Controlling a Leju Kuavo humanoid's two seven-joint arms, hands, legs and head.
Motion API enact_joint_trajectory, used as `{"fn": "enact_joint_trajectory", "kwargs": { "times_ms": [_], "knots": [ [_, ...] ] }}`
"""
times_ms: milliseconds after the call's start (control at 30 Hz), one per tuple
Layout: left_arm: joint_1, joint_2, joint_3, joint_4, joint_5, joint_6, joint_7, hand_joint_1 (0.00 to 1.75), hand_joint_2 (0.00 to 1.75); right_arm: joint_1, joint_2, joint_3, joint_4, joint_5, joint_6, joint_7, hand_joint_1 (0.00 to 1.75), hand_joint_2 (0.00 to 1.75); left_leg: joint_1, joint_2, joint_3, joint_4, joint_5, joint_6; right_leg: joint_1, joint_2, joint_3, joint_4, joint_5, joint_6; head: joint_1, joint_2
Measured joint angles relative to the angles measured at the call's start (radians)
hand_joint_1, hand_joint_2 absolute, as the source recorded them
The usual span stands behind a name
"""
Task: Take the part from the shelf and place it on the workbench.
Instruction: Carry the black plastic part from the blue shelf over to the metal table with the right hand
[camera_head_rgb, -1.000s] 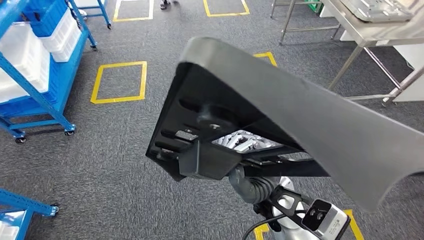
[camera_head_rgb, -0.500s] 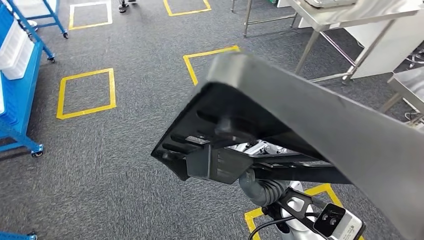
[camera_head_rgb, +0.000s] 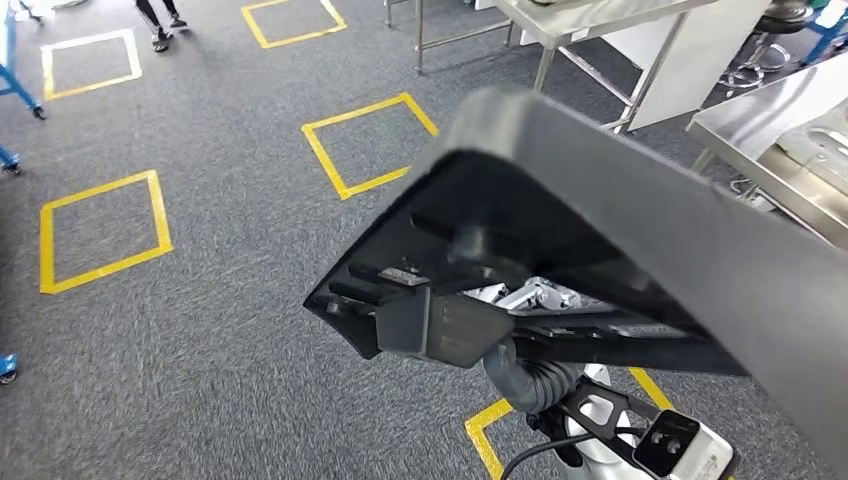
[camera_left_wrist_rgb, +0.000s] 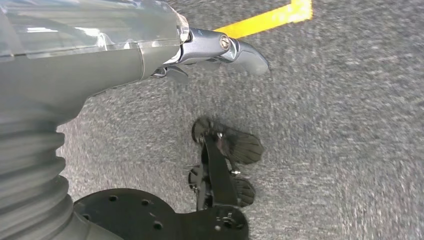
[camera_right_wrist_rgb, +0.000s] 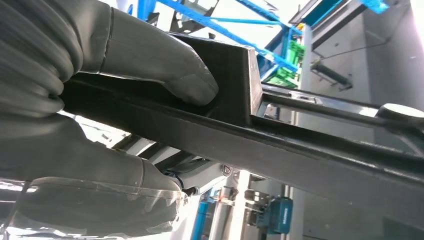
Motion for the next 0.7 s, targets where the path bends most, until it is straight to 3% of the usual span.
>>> {"fn": "enact_joint_trajectory", "kwargs": {
  "times_ms": [33, 100, 167, 233, 300, 333, 367, 433, 500, 533, 600, 633, 700],
  "knots": [
    [0.0, 0.0, 0.0, 0.0, 0.0, 0.0, 0.0, 0.0, 1.75, 0.0, 0.0, 0.0, 0.0, 0.0, 0.0, 0.0, 1.75, 1.75, -0.001, -0.011, 0.004, -0.011, -0.002, 0.004, -0.001, 0.011, -0.006, 0.0, 0.002, 0.007, 0.0, 0.0],
    [-0.001, 0.0, 0.0, 0.0, 0.0, 0.0, 0.001, 0.0, 1.75, 0.001, -0.001, 0.0, 0.0, 0.0, 0.0, 0.0, 1.75, 1.75, -0.002, 0.008, 0.005, -0.017, 0.003, 0.016, -0.004, 0.026, -0.013, -0.002, 0.008, 0.02, 0.0, 0.0],
    [-0.003, 0.0, 0.0, 0.0, 0.0, 0.0, 0.0, 0.0, 1.75, 0.001, -0.001, -0.001, -0.001, 0.0, 0.0, 0.0, 1.75, 1.75, 0.0, 0.033, 0.007, -0.026, 0.01, 0.032, -0.001, -0.017, -0.029, 0.029, -0.014, 0.028, 0.0, 0.0],
    [-0.002, 0.0, 0.0, 0.0, 0.0, 0.0, 0.0, 0.0, 1.75, 0.0, -0.002, -0.002, -0.001, 0.0, 0.0, 0.0, 1.75, 1.75, -0.003, 0.061, 0.007, -0.03, 0.011, 0.042, 0.001, -0.079, -0.081, 0.138, -0.076, 0.034, 0.0, 0.0],
    [0.001, 0.0, 0.0, 0.0, 0.0, 0.0, 0.0, 0.0, 1.75, 0.001, -0.003, -0.002, -0.001, 0.0, 0.0, 0.0, 1.75, 1.75, -0.007, 0.091, 0.006, -0.03, 0.01, 0.045, -0.002, -0.097, -0.142, 0.266, -0.126, 0.039, 0.0, 0.0],
    [0.002, 0.0, 0.0, 0.0, 0.0, 0.001, 0.0, 0.0, 1.75, 0.002, -0.003, -0.002, 0.0, 0.0, 0.0, 0.0, 1.75, 1.75, -0.008, 0.105, 0.006, -0.03, 0.009, 0.045, -0.003, -0.099, -0.152, 0.29, -0.126, 0.04, 0.0, 0.0],
    [0.001, 0.0, 0.0, 0.0, 0.0, 0.001, 0.0, 0.0, 1.75, 0.003, -0.004, -0.002, 0.0, 0.0, 0.0, 0.0, 1.75, 1.75, -0.008, 0.118, 0.007, -0.029, 0.008, 0.044, -0.004, -0.102, -0.139, 0.269, -0.107, 0.04, 0.0, 0.0],
    [-0.001, 0.0, 0.0, 0.0, 0.0, 0.001, 0.0, 0.0, 1.75, 0.002, -0.005, -0.002, 0.0, 0.0, 0.0, 0.0, 1.75, 1.75, -0.009, 0.138, 0.011, -0.029, 0.005, 0.04, -0.003, -0.126, -0.06, 0.125, -0.045, 0.035, 0.0, 0.0],
    [-0.003, 0.0, 0.0, 0.0, 0.0, 0.001, 0.0, 0.0, 1.75, 0.002, -0.005, -0.002, 0.0, 0.0, 0.0, 0.0, 1.75, 1.75, -0.012, 0.152, 0.016, -0.028, 0.0, 0.031, 0.003, -0.154, 0.002, 0.01, -0.012, 0.026, 0.0, 0.0],
    [-0.004, 0.0, 0.0, 0.0, 0.0, 0.001, 0.0, 0.0, 1.75, 0.001, -0.005, -0.002, 0.0, 0.0, 0.0, 0.0, 1.75, 1.75, -0.014, 0.159, 0.017, -0.028, -0.001, 0.025, 0.007, -0.159, 0.011, -0.008, -0.011, 0.021, 0.0, 0.0],
    [-0.006, 0.0, 0.0, 0.0, 0.0, 0.001, 0.0, 0.0, 1.75, 0.001, -0.005, -0.002, -0.001, 0.0, 0.0, 0.0, 1.75, 1.75, -0.014, 0.173, 0.021, -0.029, -0.003, 0.014, 0.01, -0.142, 0.007, -0.009, -0.008, 0.012, 0.0, 0.0],
    [-0.007, 0.0, 0.0, 0.0, 0.0, 0.001, 0.0, 0.0, 1.75, 0.002, -0.006, -0.003, -0.002, 0.0, 0.0, 0.0, 1.75, 1.75, -0.013, 0.17, 0.021, -0.025, -0.008, 0.008, 0.008, -0.133, 0.007, -0.013, -0.005, 0.006, 0.0, 0.0],
    [-0.008, 0.0, 0.0, 0.0, 0.0, 0.001, 0.0, 0.0, 1.75, 0.0, -0.006, -0.003, -0.005, 0.0, 0.0, 0.0, 1.75, 1.75, -0.009, 0.136, -0.001, 0.028, -0.045, 0.0, 0.002, -0.116, 0.01, -0.021, 0.0, -0.007, 0.0, 0.0]
  ]
}}
